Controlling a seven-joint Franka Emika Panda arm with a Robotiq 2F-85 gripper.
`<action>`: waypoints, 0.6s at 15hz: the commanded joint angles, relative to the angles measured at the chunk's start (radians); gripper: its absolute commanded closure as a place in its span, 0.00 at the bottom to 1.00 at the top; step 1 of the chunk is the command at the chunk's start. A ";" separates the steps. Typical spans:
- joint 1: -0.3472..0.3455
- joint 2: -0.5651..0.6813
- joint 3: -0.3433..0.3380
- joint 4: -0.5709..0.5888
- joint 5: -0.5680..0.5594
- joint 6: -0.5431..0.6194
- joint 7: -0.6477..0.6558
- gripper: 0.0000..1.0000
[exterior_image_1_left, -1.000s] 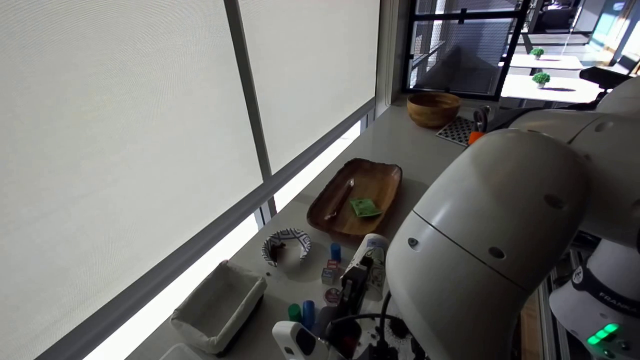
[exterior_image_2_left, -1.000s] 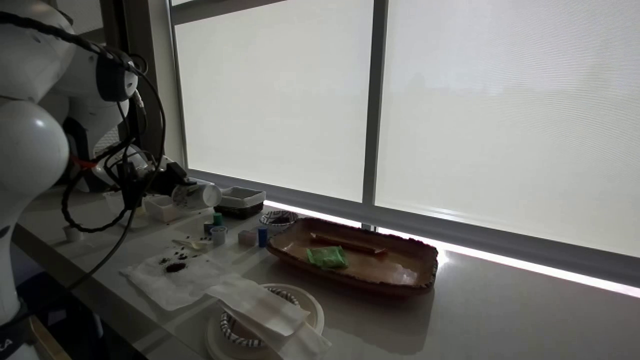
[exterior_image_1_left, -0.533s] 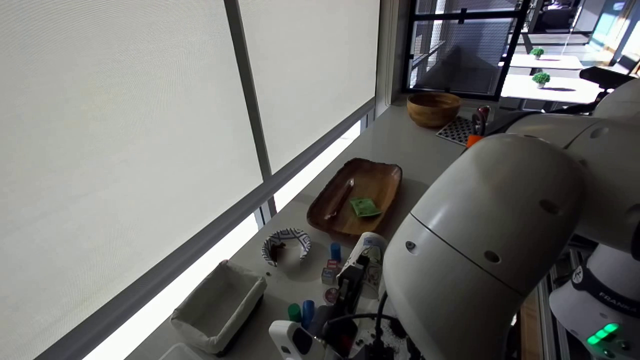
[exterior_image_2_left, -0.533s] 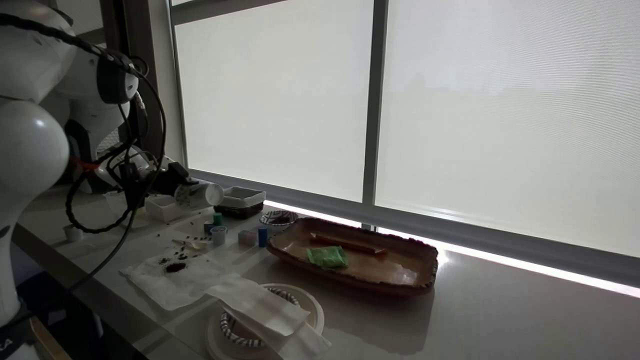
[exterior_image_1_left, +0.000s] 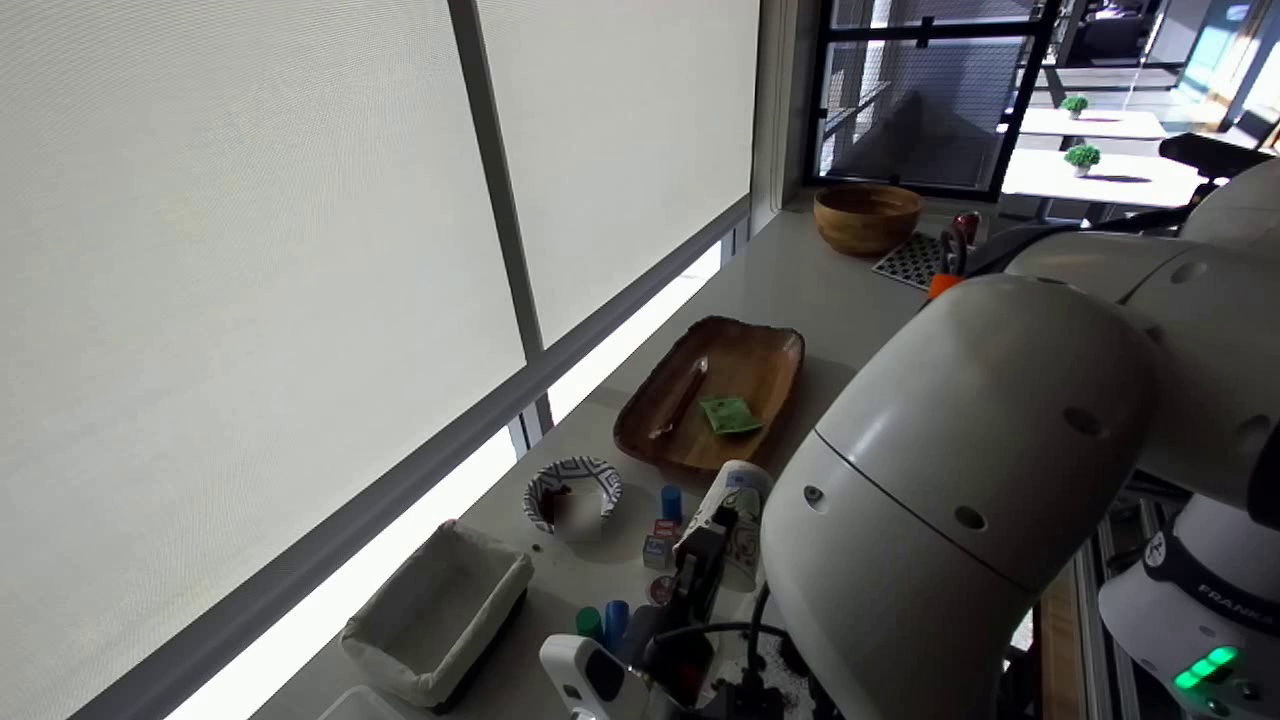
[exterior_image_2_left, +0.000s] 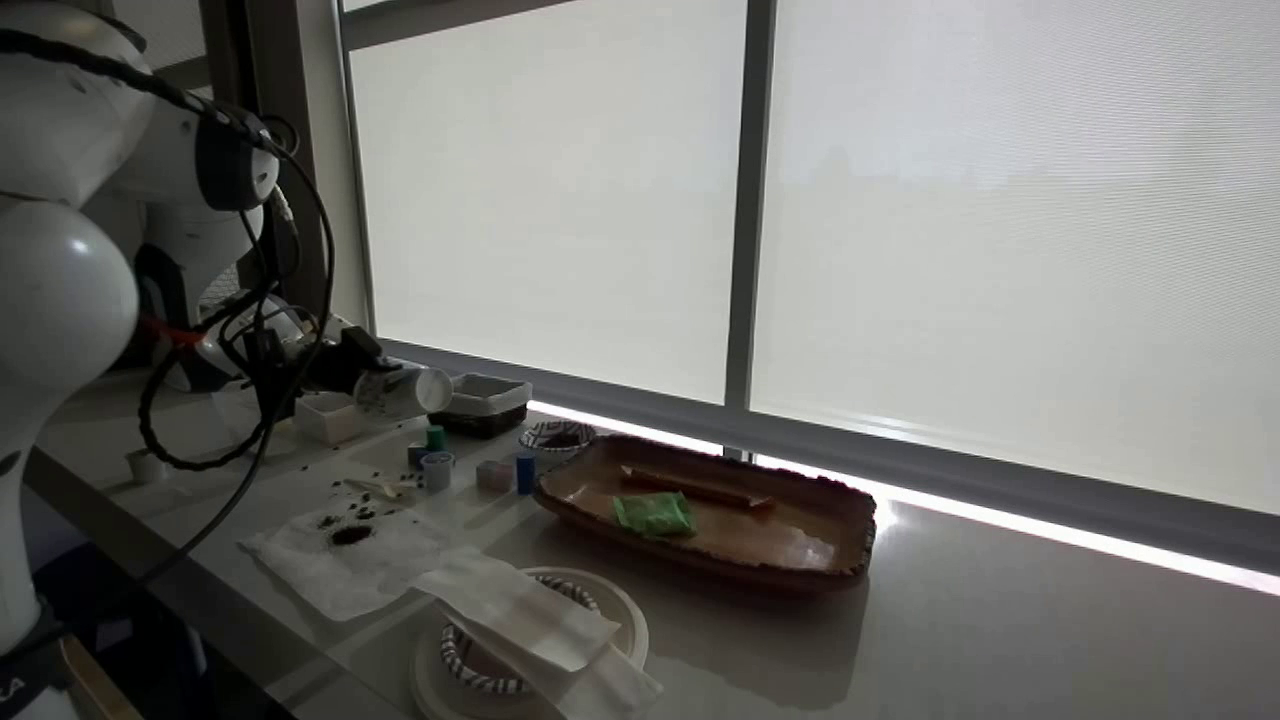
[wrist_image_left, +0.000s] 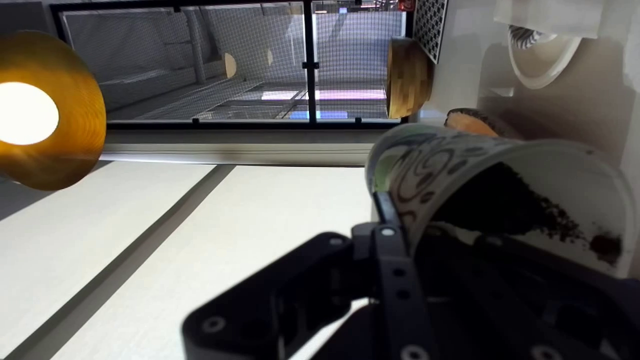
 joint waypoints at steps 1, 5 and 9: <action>0.010 0.038 -0.009 0.045 -0.033 -0.033 -0.025 0.99; 0.010 0.054 -0.014 0.063 -0.049 -0.033 -0.032 0.99; 0.009 0.073 -0.018 0.080 -0.058 -0.034 -0.039 0.99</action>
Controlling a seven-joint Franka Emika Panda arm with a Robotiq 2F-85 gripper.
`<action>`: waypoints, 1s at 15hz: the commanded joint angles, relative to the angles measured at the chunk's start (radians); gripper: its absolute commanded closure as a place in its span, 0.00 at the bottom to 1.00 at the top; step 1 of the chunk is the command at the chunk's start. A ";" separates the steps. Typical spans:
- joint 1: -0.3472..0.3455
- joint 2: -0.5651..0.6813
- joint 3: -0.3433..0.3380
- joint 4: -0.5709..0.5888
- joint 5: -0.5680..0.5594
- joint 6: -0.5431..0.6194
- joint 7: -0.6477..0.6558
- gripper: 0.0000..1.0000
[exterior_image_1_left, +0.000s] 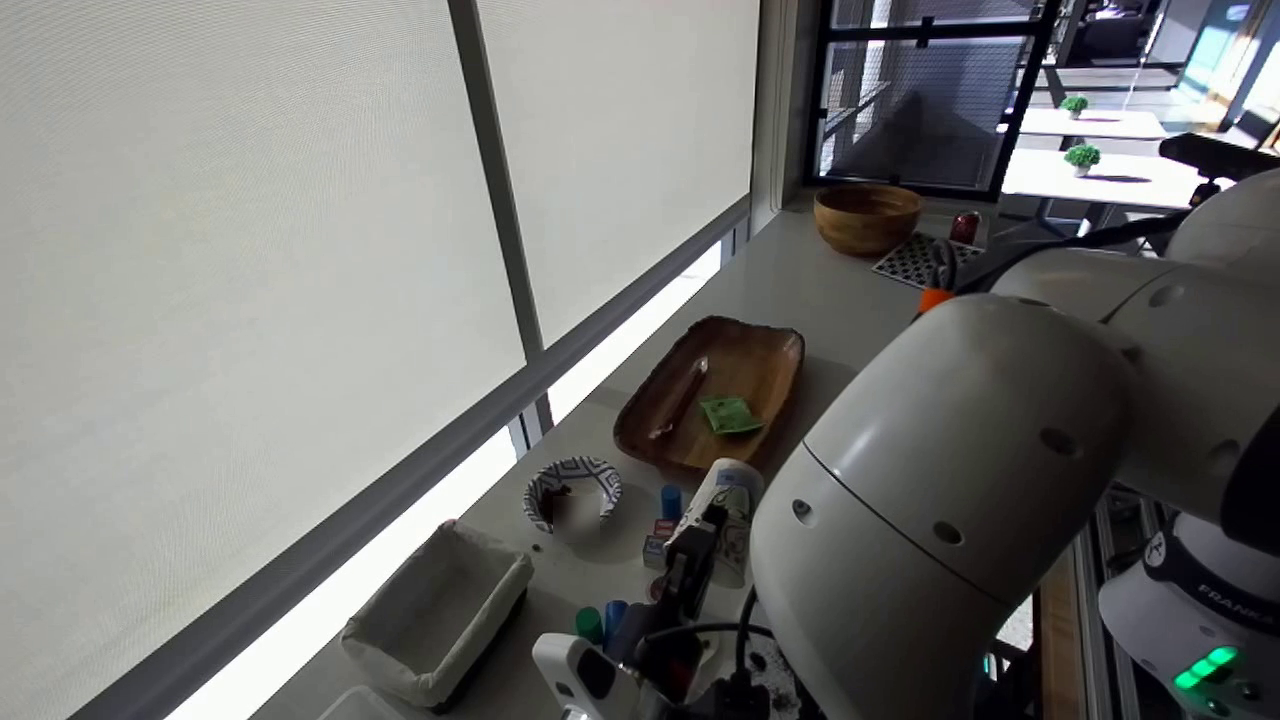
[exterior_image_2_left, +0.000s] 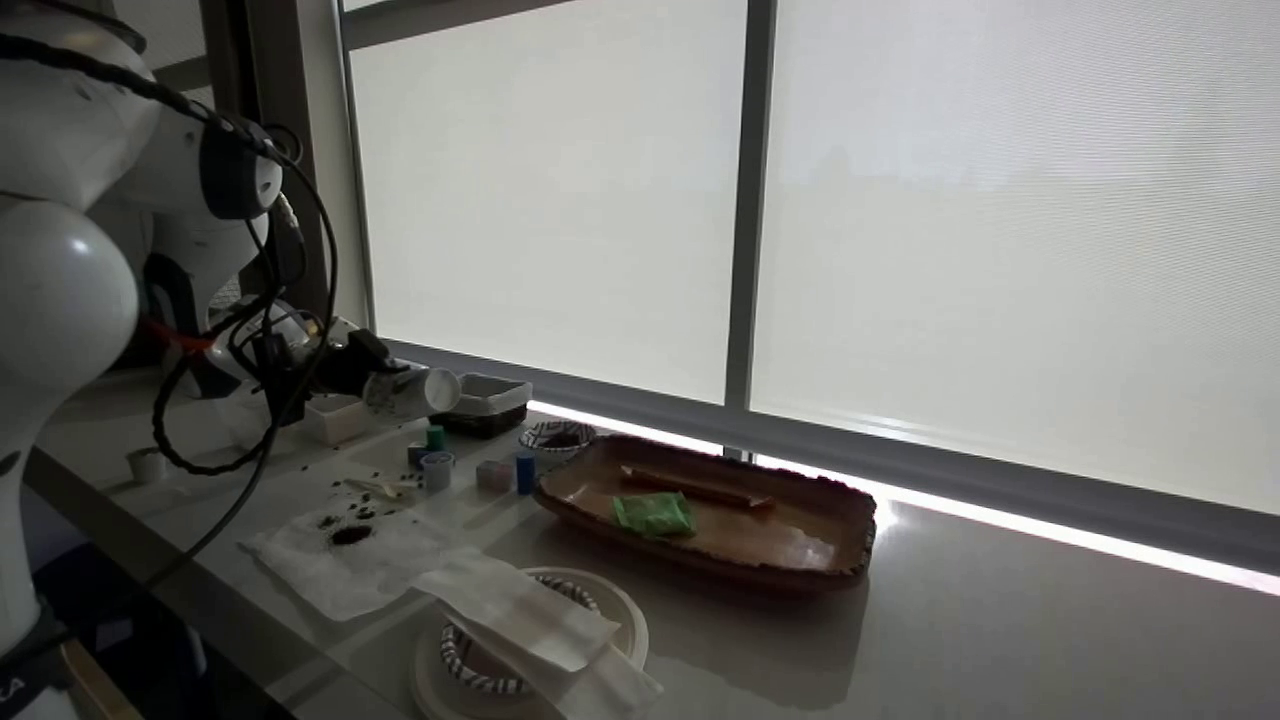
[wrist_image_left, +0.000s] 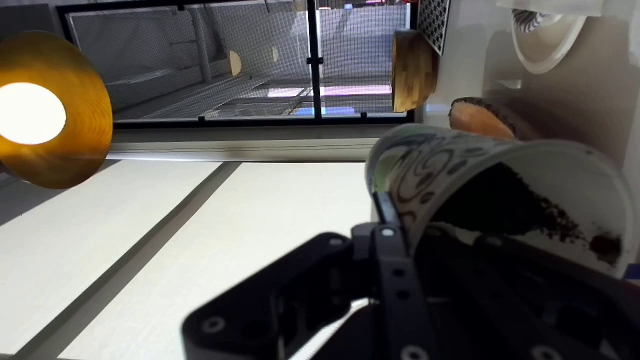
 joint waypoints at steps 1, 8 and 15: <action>0.008 0.046 -0.006 0.049 -0.027 -0.034 -0.038 0.99; 0.001 0.048 -0.005 0.051 -0.021 -0.026 -0.041 0.99; 0.033 0.044 -0.027 0.054 -0.024 -0.064 -0.076 0.99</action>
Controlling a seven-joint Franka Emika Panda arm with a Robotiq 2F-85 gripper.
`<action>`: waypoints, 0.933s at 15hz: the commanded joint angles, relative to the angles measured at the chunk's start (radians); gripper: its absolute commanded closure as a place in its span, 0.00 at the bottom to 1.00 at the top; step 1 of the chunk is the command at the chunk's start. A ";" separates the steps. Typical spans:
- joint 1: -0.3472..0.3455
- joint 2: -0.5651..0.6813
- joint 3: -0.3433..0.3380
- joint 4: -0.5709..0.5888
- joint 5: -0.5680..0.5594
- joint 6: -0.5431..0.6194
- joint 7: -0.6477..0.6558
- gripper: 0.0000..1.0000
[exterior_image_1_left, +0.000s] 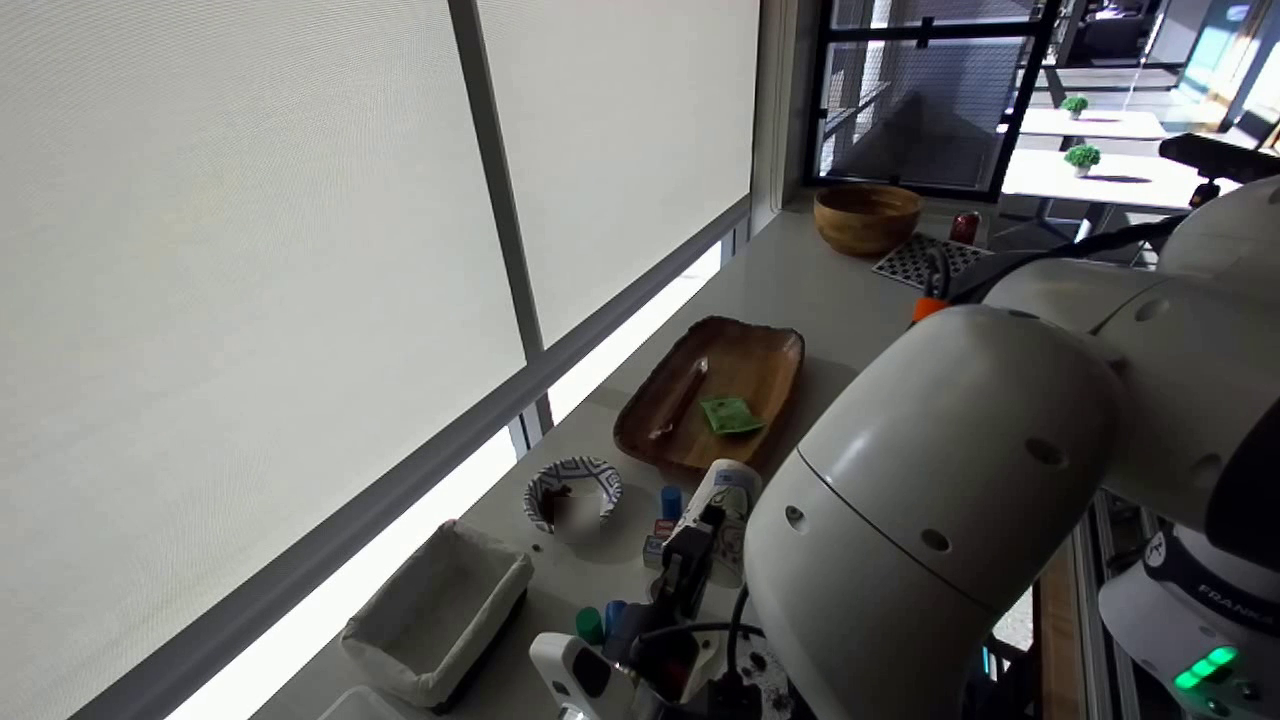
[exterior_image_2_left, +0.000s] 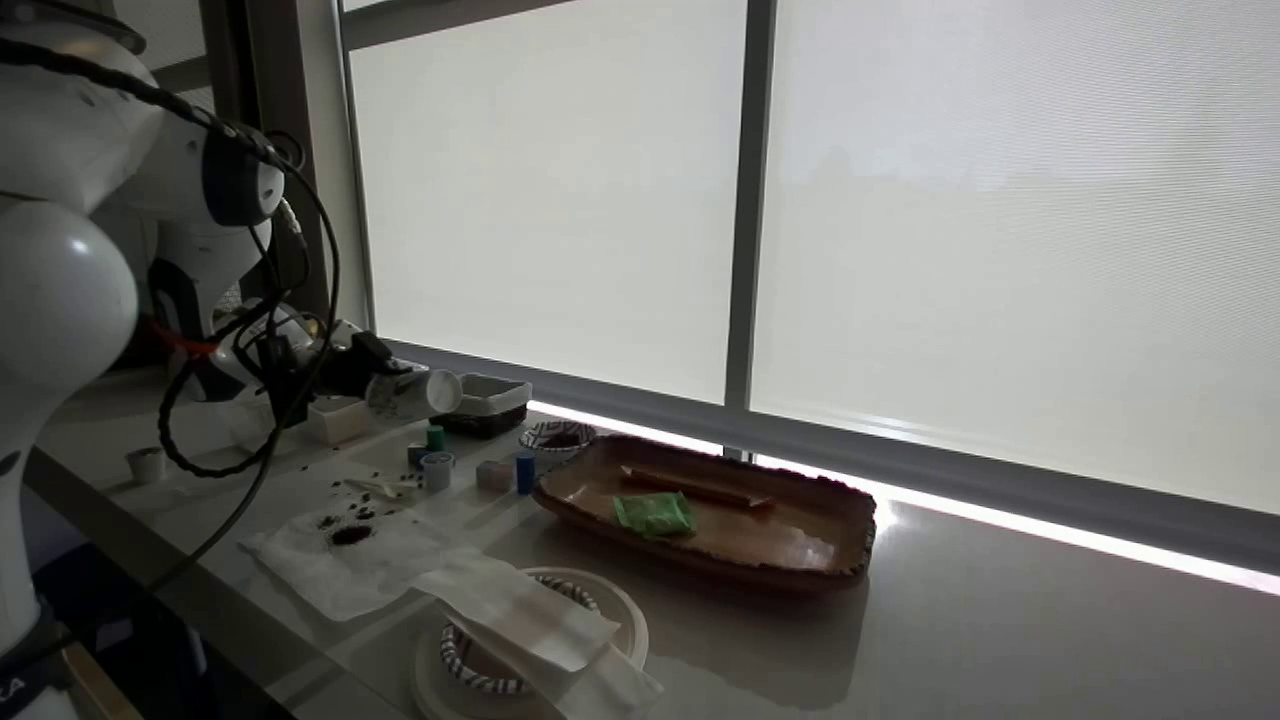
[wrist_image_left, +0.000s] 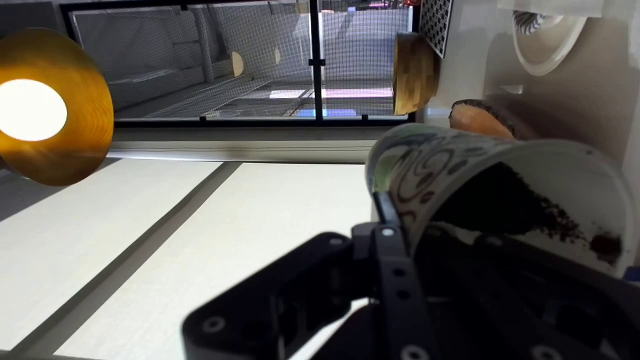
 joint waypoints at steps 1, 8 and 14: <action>0.072 0.004 -0.084 -0.004 0.011 -0.010 -0.064 0.99; 0.092 0.010 -0.099 0.010 0.025 -0.009 -0.067 0.99; 0.091 0.011 -0.098 0.006 0.026 -0.004 -0.078 0.99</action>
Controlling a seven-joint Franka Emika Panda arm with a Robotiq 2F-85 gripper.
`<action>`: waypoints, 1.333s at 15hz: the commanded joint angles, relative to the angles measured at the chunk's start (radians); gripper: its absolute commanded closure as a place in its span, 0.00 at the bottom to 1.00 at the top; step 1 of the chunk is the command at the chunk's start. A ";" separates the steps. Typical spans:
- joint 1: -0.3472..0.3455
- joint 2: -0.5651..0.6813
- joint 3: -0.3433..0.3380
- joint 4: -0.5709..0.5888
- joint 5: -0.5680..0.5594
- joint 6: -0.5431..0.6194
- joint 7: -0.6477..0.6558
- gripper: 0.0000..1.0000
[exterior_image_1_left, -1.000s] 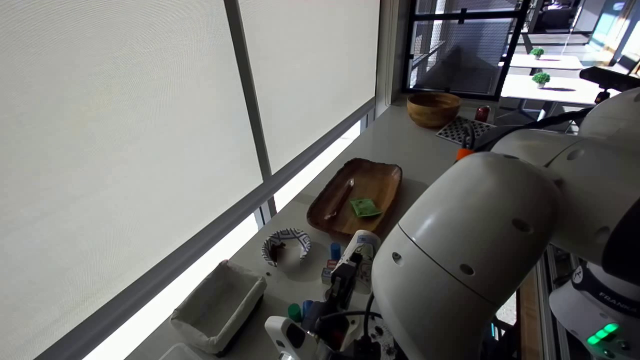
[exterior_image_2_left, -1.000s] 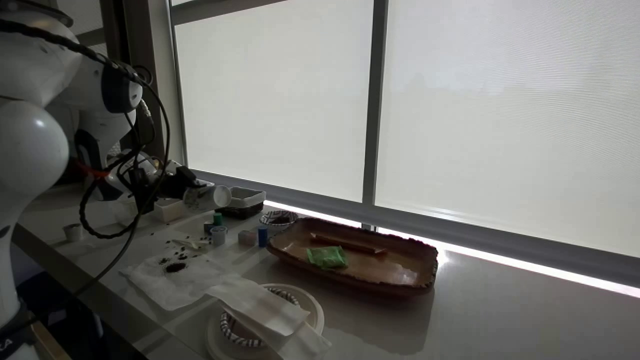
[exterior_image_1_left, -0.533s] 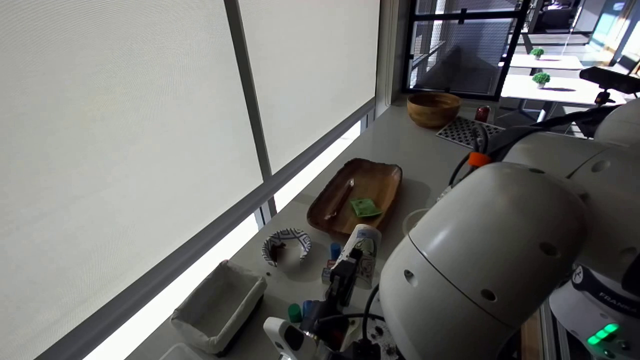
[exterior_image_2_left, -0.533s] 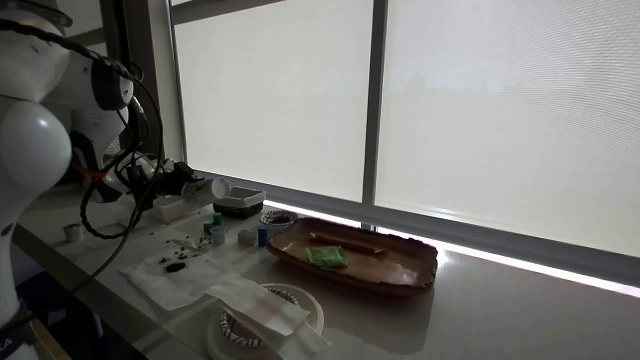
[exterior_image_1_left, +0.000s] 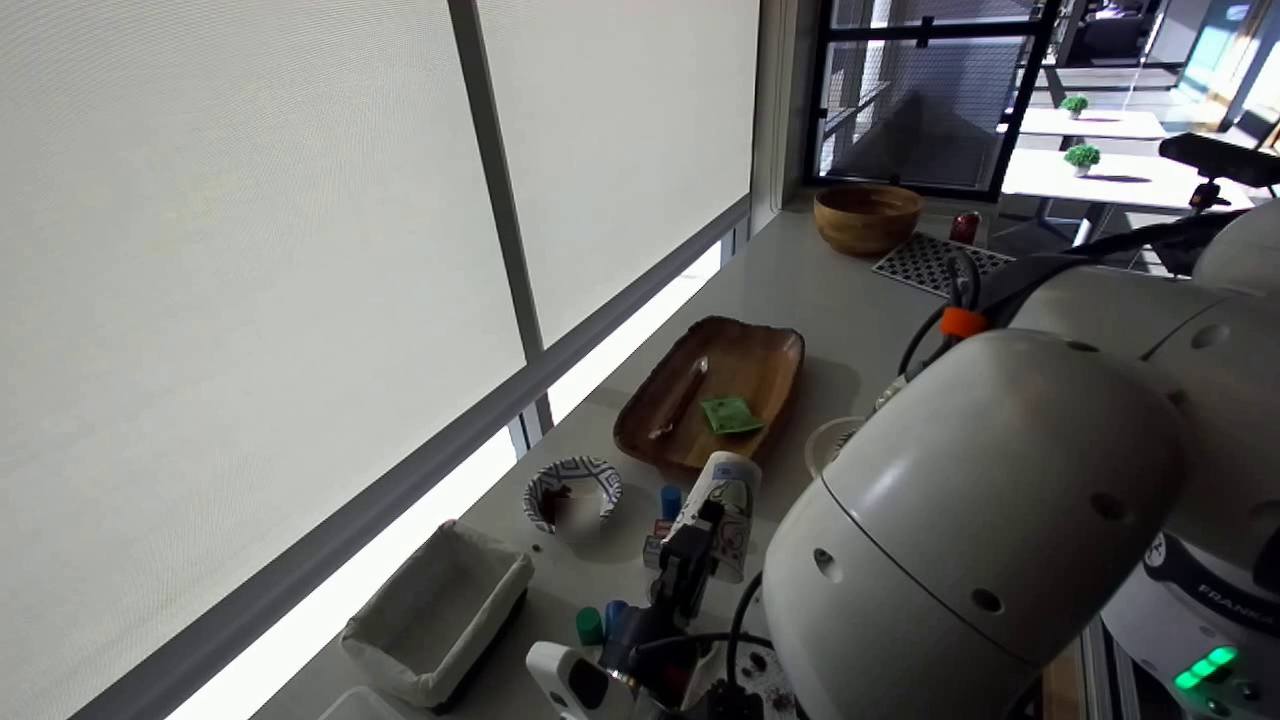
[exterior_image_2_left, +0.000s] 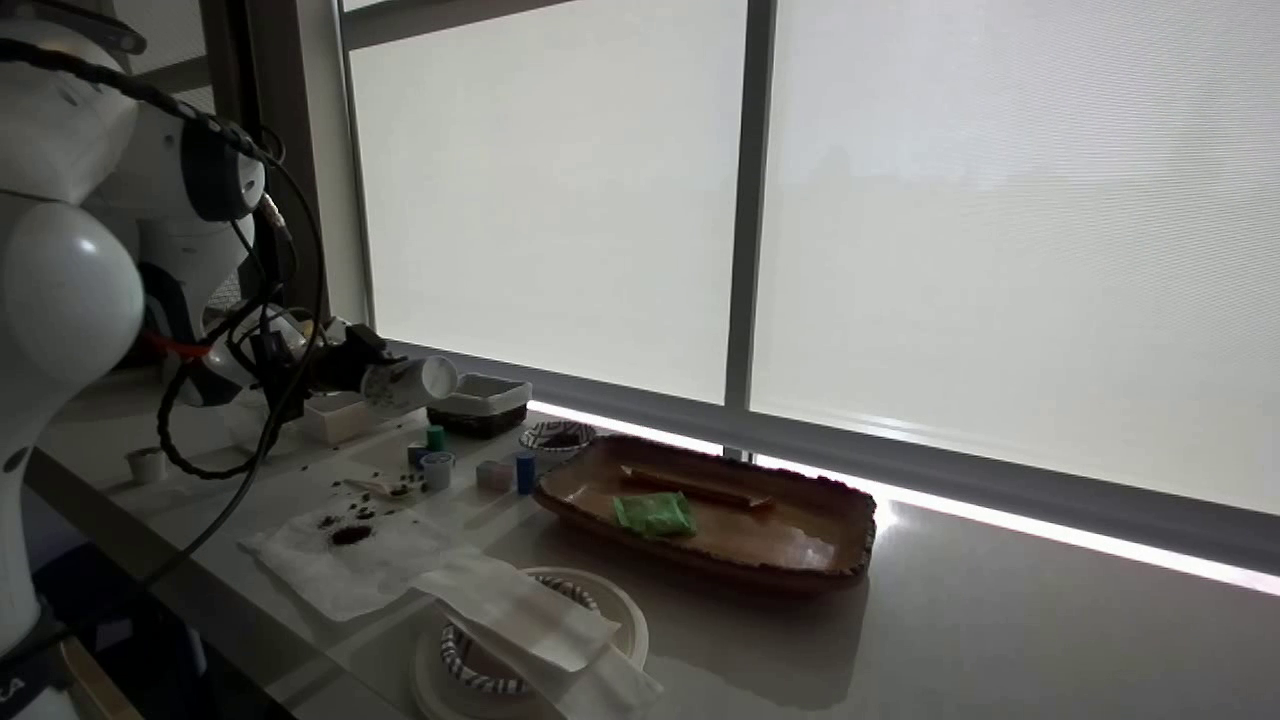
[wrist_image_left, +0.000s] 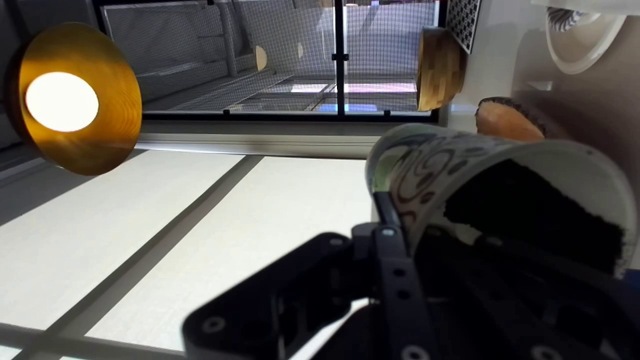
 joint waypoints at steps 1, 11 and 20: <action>0.010 0.010 -0.008 0.003 0.014 0.002 -0.024 0.99; 0.067 0.014 -0.099 -0.010 0.050 -0.001 -0.085 0.99; 0.088 0.024 -0.118 0.006 0.048 -0.001 -0.129 0.99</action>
